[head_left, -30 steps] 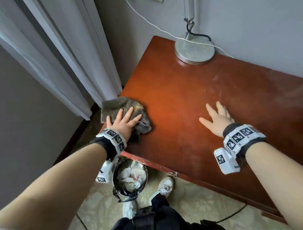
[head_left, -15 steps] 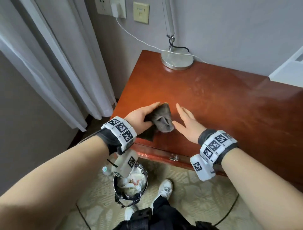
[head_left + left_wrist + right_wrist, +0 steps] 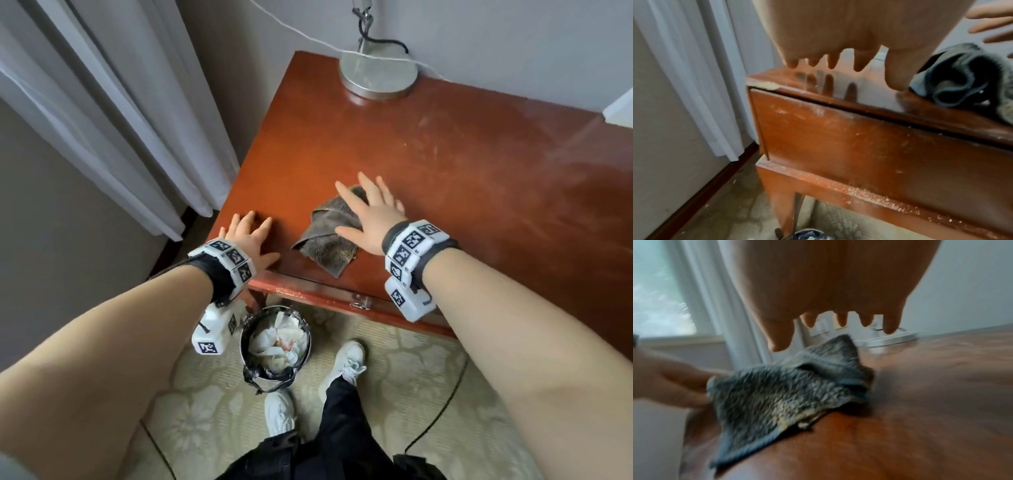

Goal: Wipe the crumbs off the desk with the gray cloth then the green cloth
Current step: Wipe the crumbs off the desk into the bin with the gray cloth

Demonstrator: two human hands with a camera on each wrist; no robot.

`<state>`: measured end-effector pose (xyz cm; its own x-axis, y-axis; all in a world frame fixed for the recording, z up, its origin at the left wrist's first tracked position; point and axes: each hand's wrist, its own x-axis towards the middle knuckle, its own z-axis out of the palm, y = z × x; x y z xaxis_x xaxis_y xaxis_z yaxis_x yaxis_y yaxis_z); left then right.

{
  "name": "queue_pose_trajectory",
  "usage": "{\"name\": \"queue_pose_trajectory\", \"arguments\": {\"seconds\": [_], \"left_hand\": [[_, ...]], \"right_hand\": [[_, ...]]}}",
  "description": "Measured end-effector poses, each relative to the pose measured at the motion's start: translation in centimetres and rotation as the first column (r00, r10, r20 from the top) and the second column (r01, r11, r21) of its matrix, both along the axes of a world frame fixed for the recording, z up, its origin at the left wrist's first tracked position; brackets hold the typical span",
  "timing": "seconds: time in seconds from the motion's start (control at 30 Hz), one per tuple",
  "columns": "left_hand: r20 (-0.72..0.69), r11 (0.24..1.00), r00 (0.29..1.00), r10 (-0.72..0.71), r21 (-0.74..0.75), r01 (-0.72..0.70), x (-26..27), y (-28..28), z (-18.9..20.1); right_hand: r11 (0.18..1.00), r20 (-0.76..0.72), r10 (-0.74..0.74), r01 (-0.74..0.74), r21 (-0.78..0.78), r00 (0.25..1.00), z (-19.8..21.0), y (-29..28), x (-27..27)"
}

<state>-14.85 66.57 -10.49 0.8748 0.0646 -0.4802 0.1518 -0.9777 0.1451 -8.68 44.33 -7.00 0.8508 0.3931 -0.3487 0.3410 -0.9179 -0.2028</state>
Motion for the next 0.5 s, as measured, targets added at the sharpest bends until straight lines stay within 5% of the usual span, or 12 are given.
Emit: {"name": "queue_pose_trajectory", "arguments": {"seconds": [0.13,0.33,0.4,0.5], "left_hand": [[0.015,0.999,0.999,-0.034,0.022,0.034,-0.5,0.4,-0.9],[0.068,0.999,0.997,-0.029,0.048,0.025,-1.3,0.5,-1.1],[0.079,0.998,0.996,-0.035,0.054,0.031,-1.6,0.5,-1.0],[0.063,0.993,0.992,-0.106,0.062,0.103,-2.6,1.0,-0.7]], "right_hand": [[0.941,0.028,0.289,-0.278,-0.194,0.957,-2.3,2.7,1.6],[0.974,0.239,-0.172,0.202,-0.107,0.956,-3.7,2.7,2.1],[0.986,0.260,-0.069,0.106,-0.131,0.963,-3.7,3.0,0.4],[0.948,0.194,0.297,-0.265,-0.174,0.935,-3.4,3.3,-3.8]]}}
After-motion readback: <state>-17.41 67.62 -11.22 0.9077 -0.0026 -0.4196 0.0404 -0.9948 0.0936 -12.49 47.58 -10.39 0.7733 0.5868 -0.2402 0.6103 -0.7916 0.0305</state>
